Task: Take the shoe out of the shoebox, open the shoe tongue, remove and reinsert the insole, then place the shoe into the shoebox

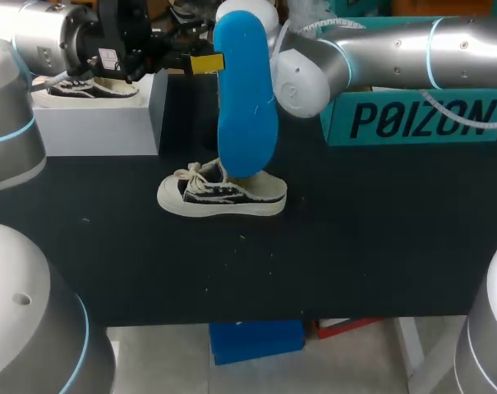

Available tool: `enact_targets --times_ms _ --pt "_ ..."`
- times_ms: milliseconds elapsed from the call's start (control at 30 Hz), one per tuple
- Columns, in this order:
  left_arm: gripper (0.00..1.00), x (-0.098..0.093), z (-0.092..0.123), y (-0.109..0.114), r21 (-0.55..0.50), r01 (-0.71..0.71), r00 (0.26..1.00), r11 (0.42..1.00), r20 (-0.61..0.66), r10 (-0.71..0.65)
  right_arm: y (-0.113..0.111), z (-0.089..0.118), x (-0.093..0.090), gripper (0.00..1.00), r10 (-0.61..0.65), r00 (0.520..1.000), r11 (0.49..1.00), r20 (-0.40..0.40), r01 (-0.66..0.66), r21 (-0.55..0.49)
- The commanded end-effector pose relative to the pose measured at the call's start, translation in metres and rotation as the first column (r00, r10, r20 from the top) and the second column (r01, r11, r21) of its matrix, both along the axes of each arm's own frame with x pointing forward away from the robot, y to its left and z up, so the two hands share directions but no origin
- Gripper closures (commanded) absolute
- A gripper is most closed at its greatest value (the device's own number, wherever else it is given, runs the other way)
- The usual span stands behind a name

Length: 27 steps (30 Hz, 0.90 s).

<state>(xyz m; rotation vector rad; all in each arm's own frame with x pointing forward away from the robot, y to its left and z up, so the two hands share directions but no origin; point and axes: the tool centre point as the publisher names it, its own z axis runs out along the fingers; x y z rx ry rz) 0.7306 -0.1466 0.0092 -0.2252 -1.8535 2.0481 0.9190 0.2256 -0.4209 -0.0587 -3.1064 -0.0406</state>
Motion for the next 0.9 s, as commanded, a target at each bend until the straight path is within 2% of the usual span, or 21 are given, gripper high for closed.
enact_targets --times_ms 33,400,433,567,600,900 --pt "1.00 0.000 -0.001 -0.001 0.000 -0.002 1.000 1.000 0.001 0.002 -0.002 0.000 -0.001 1.00 0.001 1.000 1.000 0.000 -0.001 0.000" --pt "1.00 0.000 -0.001 -0.001 0.000 -0.002 1.000 1.000 0.001 0.002 -0.002 0.000 -0.001 1.00 0.001 1.000 1.000 0.000 -0.001 0.000" --pt "1.00 0.000 -0.001 -0.001 0.000 -0.002 1.000 1.000 0.001 0.002 -0.002 0.006 -0.004 1.00 0.019 1.000 1.000 -0.024 -0.019 0.011" --pt "1.00 0.000 -0.001 -0.001 0.000 -0.002 1.000 1.000 0.001 0.002 -0.006 0.027 -0.003 1.00 0.011 1.000 1.000 0.007 -0.011 0.013" --pt "1.00 0.000 -0.001 -0.001 0.000 -0.002 1.000 1.000 0.001 0.002 -0.009 0.034 -0.003 1.00 0.017 0.999 1.000 0.038 -0.017 -0.016" --pt "1.00 0.000 -0.001 -0.001 0.000 -0.002 1.000 1.000 0.001 0.002 -0.034 0.088 0.008 1.00 -0.062 0.987 0.993 0.150 0.075 -0.086"
